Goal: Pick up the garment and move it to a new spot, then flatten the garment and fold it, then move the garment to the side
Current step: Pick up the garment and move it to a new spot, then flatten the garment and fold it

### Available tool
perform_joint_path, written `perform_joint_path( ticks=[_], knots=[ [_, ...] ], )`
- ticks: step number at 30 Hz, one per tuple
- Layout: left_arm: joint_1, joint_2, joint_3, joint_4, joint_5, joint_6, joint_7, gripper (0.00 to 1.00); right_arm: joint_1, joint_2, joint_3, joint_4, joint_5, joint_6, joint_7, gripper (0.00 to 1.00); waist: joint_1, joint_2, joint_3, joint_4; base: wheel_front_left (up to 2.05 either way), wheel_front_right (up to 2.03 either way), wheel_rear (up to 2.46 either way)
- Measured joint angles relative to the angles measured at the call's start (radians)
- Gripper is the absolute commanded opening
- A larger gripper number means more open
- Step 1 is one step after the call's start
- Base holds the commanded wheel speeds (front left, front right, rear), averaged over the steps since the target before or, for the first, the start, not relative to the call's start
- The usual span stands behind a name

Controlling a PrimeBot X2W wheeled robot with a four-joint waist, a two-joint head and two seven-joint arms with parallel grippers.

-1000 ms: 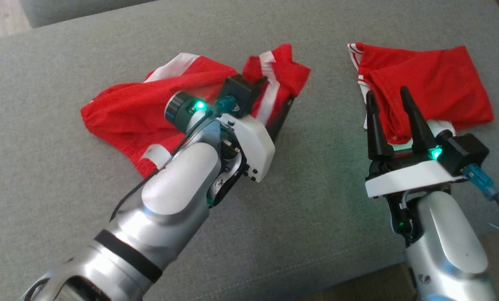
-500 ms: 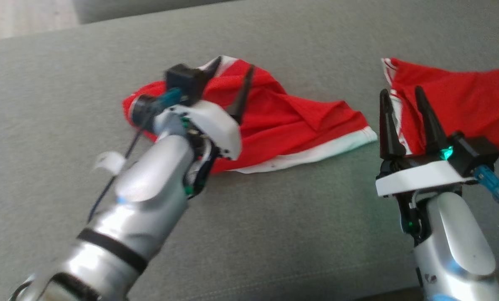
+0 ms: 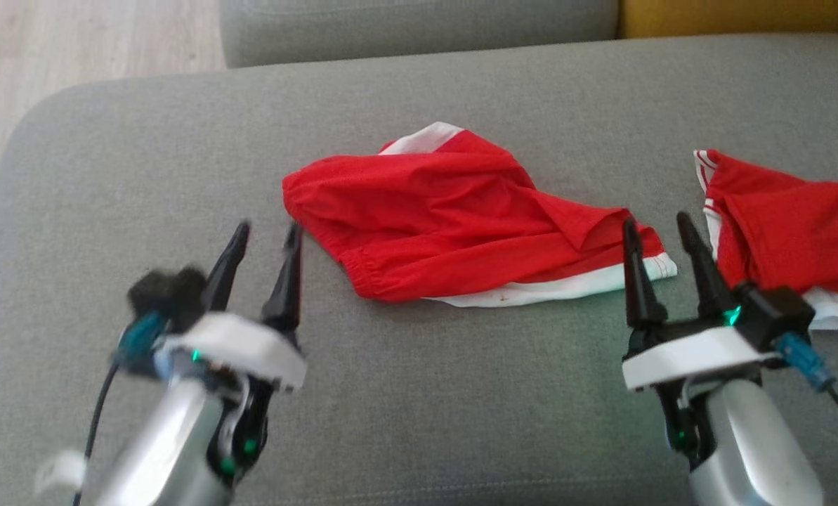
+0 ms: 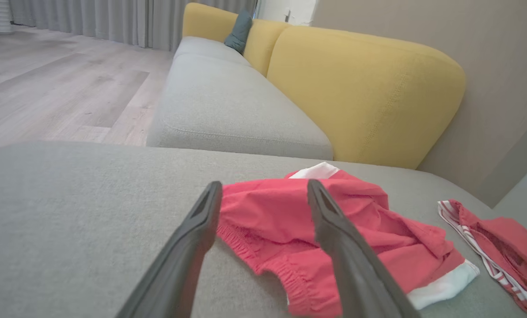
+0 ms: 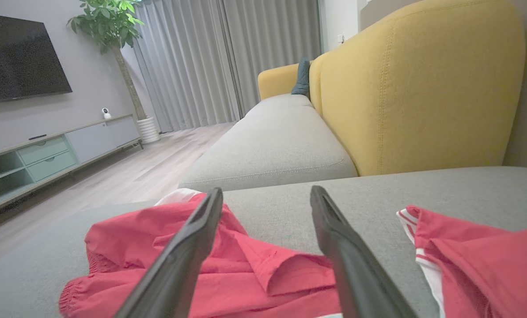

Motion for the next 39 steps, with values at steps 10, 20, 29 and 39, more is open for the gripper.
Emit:
perform_joint_path(
  ticks=[10, 20, 29, 39],
  knots=[
    [0.206, -0.086, 0.172, -0.130, 0.110, -0.043, 0.000, 1.00, 0.042, 0.000, 0.026, 0.001, 0.014, 0.000, 0.000, 1.00, 0.0000, 0.0000, -0.012, 0.028, 0.00, 0.00, 0.00],
    [0.203, -0.144, 0.237, -0.103, 0.174, -0.114, 0.000, 1.00, 0.019, 0.000, 0.169, 0.018, -0.032, 0.000, 0.022, 1.00, 0.0000, 0.0000, 0.015, 0.097, 0.00, 0.00, 0.00],
    [0.201, -0.178, 0.258, -0.063, 0.196, -0.158, 0.000, 1.00, -0.088, -0.088, 0.345, 0.110, -0.032, 0.000, 0.060, 1.00, 0.0000, 0.0000, 0.048, 0.188, 0.00, 0.00, 0.00],
    [0.200, -0.187, 0.258, -0.037, 0.197, -0.174, 0.000, 1.00, -0.185, -0.187, 0.544, 0.207, 0.042, 0.000, 0.079, 1.00, 0.0000, 0.0000, 0.060, 0.266, 0.00, 0.00, 0.00]
  ],
)
